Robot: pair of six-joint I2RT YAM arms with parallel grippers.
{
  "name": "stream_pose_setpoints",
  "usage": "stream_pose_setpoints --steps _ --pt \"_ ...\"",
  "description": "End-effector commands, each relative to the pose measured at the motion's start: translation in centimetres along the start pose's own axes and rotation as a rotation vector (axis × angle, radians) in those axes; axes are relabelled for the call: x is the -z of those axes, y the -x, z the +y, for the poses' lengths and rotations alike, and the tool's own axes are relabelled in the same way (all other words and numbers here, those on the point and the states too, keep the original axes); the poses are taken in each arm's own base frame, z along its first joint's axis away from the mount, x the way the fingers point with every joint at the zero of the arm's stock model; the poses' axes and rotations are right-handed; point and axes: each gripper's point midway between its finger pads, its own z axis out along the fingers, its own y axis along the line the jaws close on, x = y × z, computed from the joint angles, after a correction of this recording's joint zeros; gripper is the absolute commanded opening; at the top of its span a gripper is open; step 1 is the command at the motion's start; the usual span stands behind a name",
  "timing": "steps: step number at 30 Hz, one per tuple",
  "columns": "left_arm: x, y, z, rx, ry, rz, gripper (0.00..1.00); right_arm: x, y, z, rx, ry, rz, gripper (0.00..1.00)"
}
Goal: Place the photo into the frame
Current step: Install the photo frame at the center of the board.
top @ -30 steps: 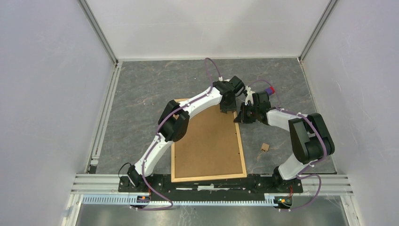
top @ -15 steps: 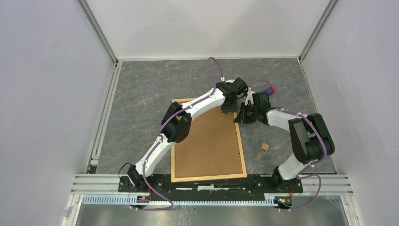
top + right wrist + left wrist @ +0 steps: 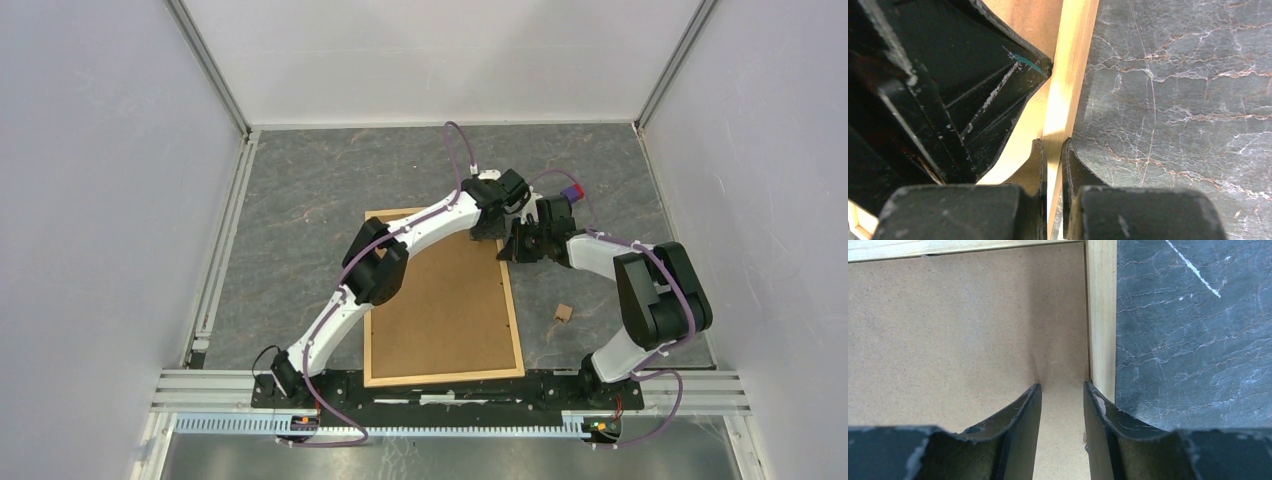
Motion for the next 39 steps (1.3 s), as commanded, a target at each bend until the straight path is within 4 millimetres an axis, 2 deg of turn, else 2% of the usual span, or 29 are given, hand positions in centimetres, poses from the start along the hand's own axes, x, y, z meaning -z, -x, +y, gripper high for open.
stream_pose_setpoints --steps 1,3,6,9,13,16,18,20,22,24,27,31,33,35,39 --pt "-5.5 -3.7 6.5 0.005 0.192 0.117 0.46 -0.2 -4.5 -3.2 0.021 -0.136 0.122 0.0" --pt "-5.3 -3.6 6.3 -0.014 0.16 0.146 0.46 -0.3 -4.6 -3.5 0.022 -0.147 0.13 0.0" --pt "-3.7 -2.9 5.9 -0.089 0.119 0.131 0.45 -0.2 -4.6 -4.2 0.03 -0.188 0.135 0.0" --pt "-1.3 -2.1 6.0 -0.132 0.05 0.111 0.45 0.0 -4.4 -4.8 0.036 -0.227 0.134 0.0" --pt "3.5 -0.2 6.8 -0.208 -0.069 0.087 0.51 -0.1 -4.0 -5.0 0.048 -0.242 0.138 0.0" --pt "7.6 1.2 9.6 -0.214 -0.139 0.037 0.59 -0.1 -3.4 -5.4 0.057 -0.265 0.133 0.0" --pt "9.6 2.1 13.2 -0.178 -0.135 0.011 0.64 -0.2 -2.3 -5.5 0.065 -0.279 0.123 0.0" --pt "10.3 1.8 17.4 -0.11 -0.099 0.023 0.68 -0.3 -1.2 -5.3 0.071 -0.277 0.115 0.0" --pt "10.3 1.0 22.2 -0.017 -0.056 0.031 0.7 -0.5 -0.2 -5.1 0.075 -0.279 0.116 0.0" --pt "10.5 0.6 25.6 0.059 -0.016 -0.003 0.7 -0.5 0.8 -5.0 0.088 -0.286 0.125 0.0" --pt "10.0 -0.3 28.5 0.125 0.027 -0.01 0.7 -0.2 2.1 -4.5 0.099 -0.284 0.15 0.04" --pt "8.5 -1.4 29.3 0.151 0.065 0.053 0.66 1.1 5.0 -3.5 0.114 -0.297 0.15 0.2" --pt "7.8 -1.8 29.0 0.158 0.053 0.084 0.6 1.6 7.1 -3.2 0.13 -0.319 0.144 0.24" --pt "7.4 -2.0 28.6 0.168 0.036 0.1 0.58 2.0 8.7 -3.1 0.143 -0.351 0.161 0.26" --pt "7.3 -1.9 28.2 0.168 0.022 0.123 0.59 2.2 10.9 -2.6 0.187 -0.41 0.176 0.27"
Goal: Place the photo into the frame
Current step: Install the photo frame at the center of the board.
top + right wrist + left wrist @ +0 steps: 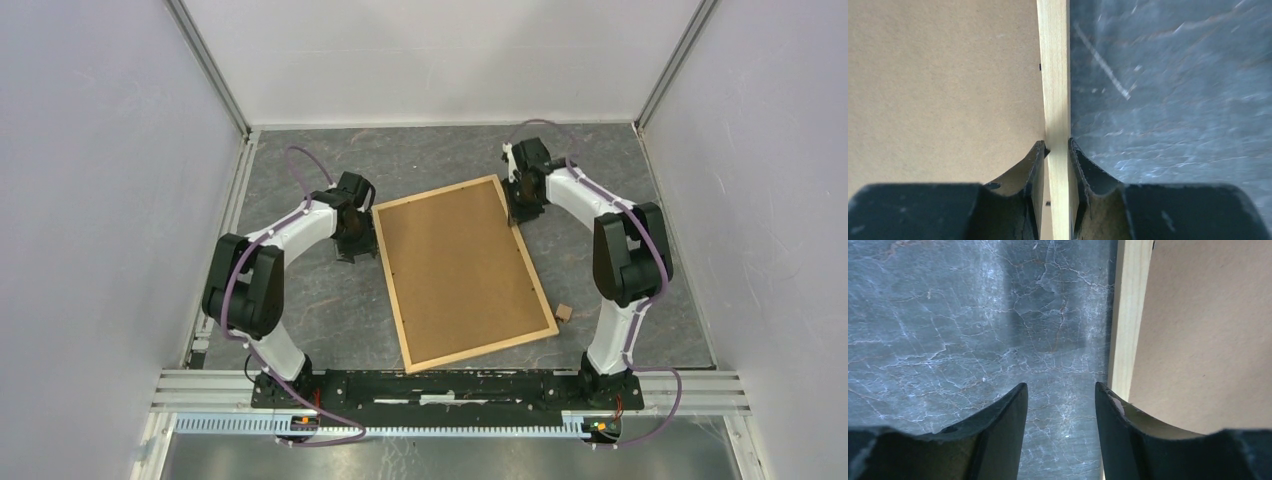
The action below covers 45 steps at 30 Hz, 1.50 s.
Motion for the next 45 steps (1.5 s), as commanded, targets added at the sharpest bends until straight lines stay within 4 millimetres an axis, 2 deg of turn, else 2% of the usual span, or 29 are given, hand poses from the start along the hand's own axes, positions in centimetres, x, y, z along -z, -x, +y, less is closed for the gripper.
stream_pose_setpoints --steps 1,3,6,10,15,17,22,30,38,45 --pt "0.6 1.1 -1.7 -0.003 -0.072 -0.016 0.63 2.4 3.5 -0.9 0.064 -0.126 -0.023 0.29" --pt "1.2 1.4 -2.1 0.004 -0.09 -0.023 0.7 2.7 4.0 -0.9 0.072 -0.143 -0.023 0.33" --pt "1.8 1.7 -3.2 0.019 -0.141 -0.017 0.72 2.5 3.9 -0.5 0.077 -0.123 -0.017 0.37" --pt "1.2 1.9 -4.6 0.067 -0.189 0.0 0.67 2.2 4.6 -1.2 0.097 -0.165 -0.028 0.41" --pt "0.5 3.0 -5.1 0.184 -0.166 -0.017 0.59 0.9 8.4 -1.0 0.134 -0.171 -0.062 0.41" --pt "0.0 3.1 -5.3 0.214 -0.15 -0.011 0.59 0.3 9.1 -0.9 0.152 -0.17 -0.061 0.41" --pt "-0.7 3.1 -5.9 0.195 -0.056 -0.021 0.59 0.4 10.0 -1.7 0.188 -0.214 -0.084 0.46" --pt "-2.4 2.4 -4.4 0.172 0.045 -0.022 0.45 -0.6 10.3 -2.5 0.193 -0.273 -0.055 0.37" --pt "-3.4 1.4 -3.1 0.161 0.1 -0.01 0.41 -1.9 9.7 -1.1 0.216 -0.245 -0.034 0.32" --pt "-3.8 1.0 -3.1 0.158 0.102 0.007 0.38 -3.3 9.0 -0.6 0.233 -0.245 -0.006 0.31"
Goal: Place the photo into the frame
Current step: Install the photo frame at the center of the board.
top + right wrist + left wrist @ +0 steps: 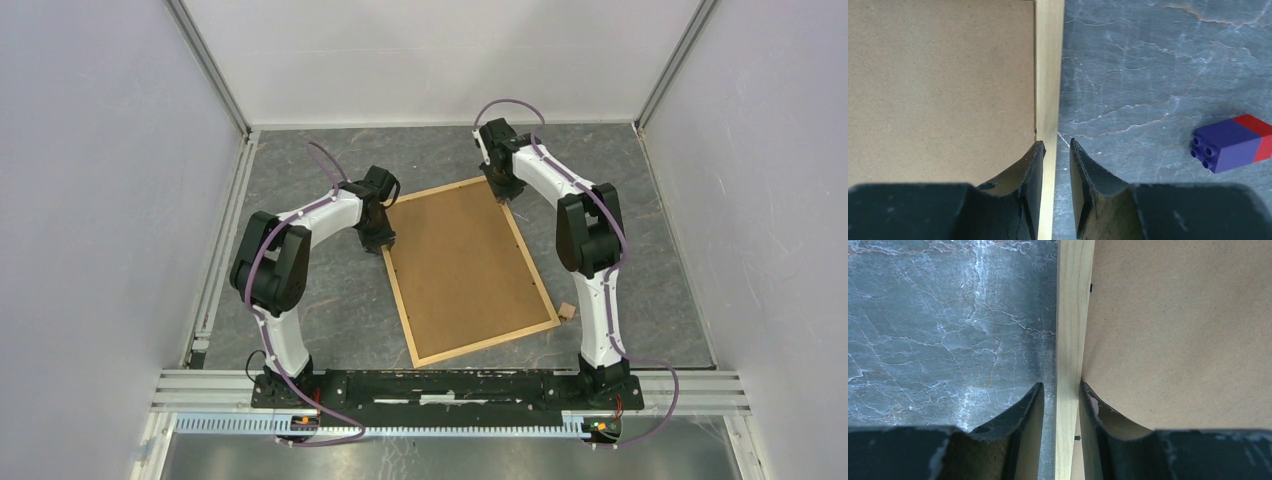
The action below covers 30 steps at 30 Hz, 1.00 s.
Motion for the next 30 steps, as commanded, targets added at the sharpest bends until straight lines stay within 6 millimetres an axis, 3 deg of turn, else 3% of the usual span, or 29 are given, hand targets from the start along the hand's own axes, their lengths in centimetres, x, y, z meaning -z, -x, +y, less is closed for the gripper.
stream_pose_setpoints --steps 1,15,30 --pt "-0.7 -0.3 1.4 0.018 0.067 0.0 0.37 -0.3 0.9 0.3 0.013 -0.005 -0.017 0.3" --pt "-0.9 -0.4 1.5 0.007 0.068 0.009 0.35 0.1 1.6 -0.2 0.008 -0.032 -0.04 0.28" --pt "-1.0 -0.4 1.6 0.001 0.075 0.013 0.35 -2.0 0.2 0.0 0.021 -0.045 0.013 0.27"
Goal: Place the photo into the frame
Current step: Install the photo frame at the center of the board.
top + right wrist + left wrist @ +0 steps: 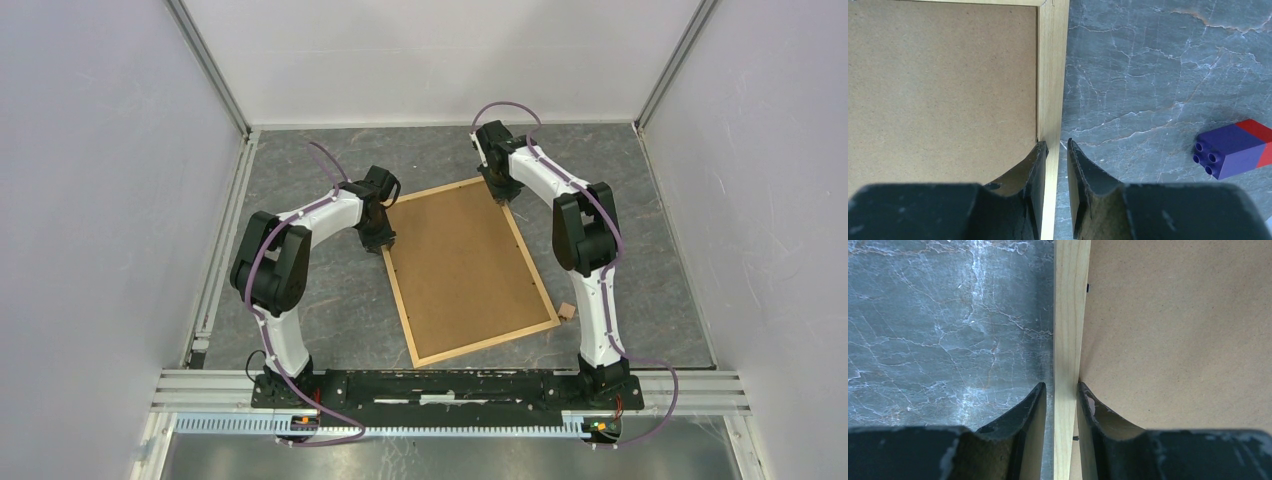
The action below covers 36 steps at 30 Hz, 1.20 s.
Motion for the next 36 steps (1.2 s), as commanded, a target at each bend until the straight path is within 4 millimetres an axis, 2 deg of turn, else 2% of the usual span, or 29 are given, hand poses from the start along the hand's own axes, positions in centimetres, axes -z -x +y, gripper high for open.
stream_pose_setpoints --steps 1,12,25,36 --pt "-0.9 -0.4 1.7 0.0 0.079 0.012 0.35 -0.9 0.4 -0.5 0.006 -0.031 -0.001 0.27" --pt "-1.0 -0.5 1.7 0.002 0.078 0.017 0.35 -1.7 -1.2 0.7 -0.009 0.017 0.026 0.27" --pt "-1.0 -0.6 1.6 0.001 0.075 0.016 0.34 -1.5 -0.8 1.6 -0.042 0.074 0.001 0.29" --pt "-0.9 -0.6 1.5 0.001 0.07 0.02 0.34 -1.9 -2.8 1.3 -0.023 0.051 0.043 0.31"
